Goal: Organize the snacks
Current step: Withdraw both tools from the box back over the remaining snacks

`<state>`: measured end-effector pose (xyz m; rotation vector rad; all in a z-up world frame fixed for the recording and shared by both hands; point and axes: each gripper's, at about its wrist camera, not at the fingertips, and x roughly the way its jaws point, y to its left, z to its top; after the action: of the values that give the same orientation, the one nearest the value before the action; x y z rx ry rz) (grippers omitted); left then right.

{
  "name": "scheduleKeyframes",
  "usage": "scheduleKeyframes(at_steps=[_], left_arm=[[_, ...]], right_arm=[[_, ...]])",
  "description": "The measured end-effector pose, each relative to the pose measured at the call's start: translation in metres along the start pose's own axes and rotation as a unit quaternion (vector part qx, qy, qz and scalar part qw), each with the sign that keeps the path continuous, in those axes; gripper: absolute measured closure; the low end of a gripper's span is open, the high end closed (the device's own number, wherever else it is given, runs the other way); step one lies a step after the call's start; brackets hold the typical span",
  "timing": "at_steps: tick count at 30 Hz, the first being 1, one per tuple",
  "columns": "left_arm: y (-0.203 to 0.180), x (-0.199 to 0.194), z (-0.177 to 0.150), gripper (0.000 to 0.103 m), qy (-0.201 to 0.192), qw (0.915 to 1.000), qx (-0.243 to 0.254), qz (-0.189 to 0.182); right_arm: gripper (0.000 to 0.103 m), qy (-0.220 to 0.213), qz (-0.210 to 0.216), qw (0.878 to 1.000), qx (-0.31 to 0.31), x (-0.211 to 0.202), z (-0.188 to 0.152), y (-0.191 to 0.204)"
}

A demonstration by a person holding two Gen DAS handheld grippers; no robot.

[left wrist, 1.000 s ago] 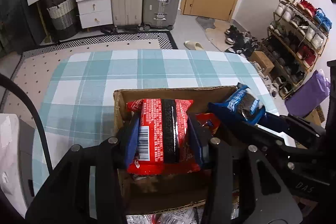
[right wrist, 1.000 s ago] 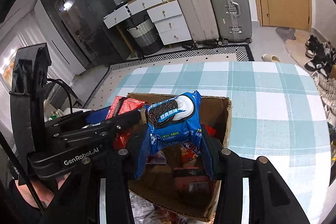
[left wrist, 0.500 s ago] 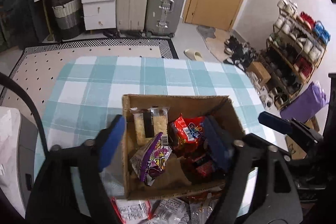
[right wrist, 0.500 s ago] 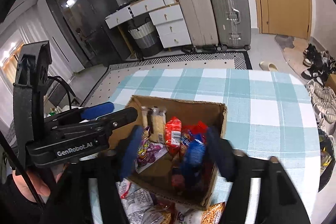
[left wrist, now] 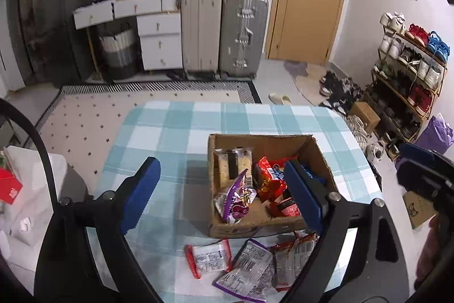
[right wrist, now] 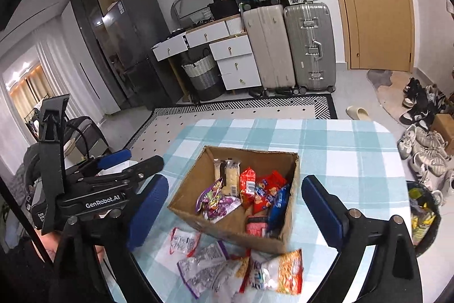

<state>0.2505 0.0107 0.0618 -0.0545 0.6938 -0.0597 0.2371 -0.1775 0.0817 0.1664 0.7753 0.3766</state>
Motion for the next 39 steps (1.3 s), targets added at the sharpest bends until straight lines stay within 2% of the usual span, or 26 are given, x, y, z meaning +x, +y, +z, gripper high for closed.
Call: scheduleKeyframes(at_steps=[3, 5, 10, 16, 22, 26, 30, 34, 39], left_arm=[[0.004, -0.019, -0.007, 0.002, -0.012, 0.9999, -0.005, 0.008], [0.007, -0.036, -0.013, 0.001, -0.027, 0.9993, -0.006, 0.026], [0.010, -0.063, -0.023, 0.001, -0.040, 0.9985, -0.008, 0.036], [0.016, -0.092, -0.035, 0.001, -0.045, 0.9985, -0.013, 0.027], [0.020, -0.108, -0.061, 0.001, -0.045, 0.9989, -0.014, 0.003], [0.020, -0.118, -0.085, 0.001, -0.063, 0.9980, 0.003, -0.005], [0.022, -0.124, -0.110, 0.001, -0.078, 0.9969, 0.012, 0.004], [0.028, -0.120, -0.133, 0.001, -0.079, 0.9969, 0.000, -0.004], [0.025, -0.107, -0.160, 0.001, -0.079, 0.9967, 0.017, 0.000]], right_arm=[[0.006, -0.004, -0.006, 1.000, -0.008, -0.021, -0.004, 0.005], [0.003, -0.011, -0.008, 1.000, -0.010, -0.035, -0.006, 0.009], [0.002, -0.023, -0.010, 1.000, -0.012, -0.064, -0.011, 0.016], [0.000, -0.048, 0.002, 0.998, -0.028, -0.099, -0.022, 0.034], [0.000, -0.081, 0.020, 0.996, -0.033, -0.126, -0.055, 0.048], [0.000, -0.095, 0.035, 0.995, -0.009, -0.131, -0.083, 0.047], [0.000, -0.091, 0.026, 0.995, 0.001, -0.122, -0.112, 0.042], [0.000, -0.094, 0.017, 0.995, 0.007, -0.110, -0.137, 0.033], [0.000, -0.081, 0.015, 0.996, 0.022, -0.090, -0.168, 0.018]])
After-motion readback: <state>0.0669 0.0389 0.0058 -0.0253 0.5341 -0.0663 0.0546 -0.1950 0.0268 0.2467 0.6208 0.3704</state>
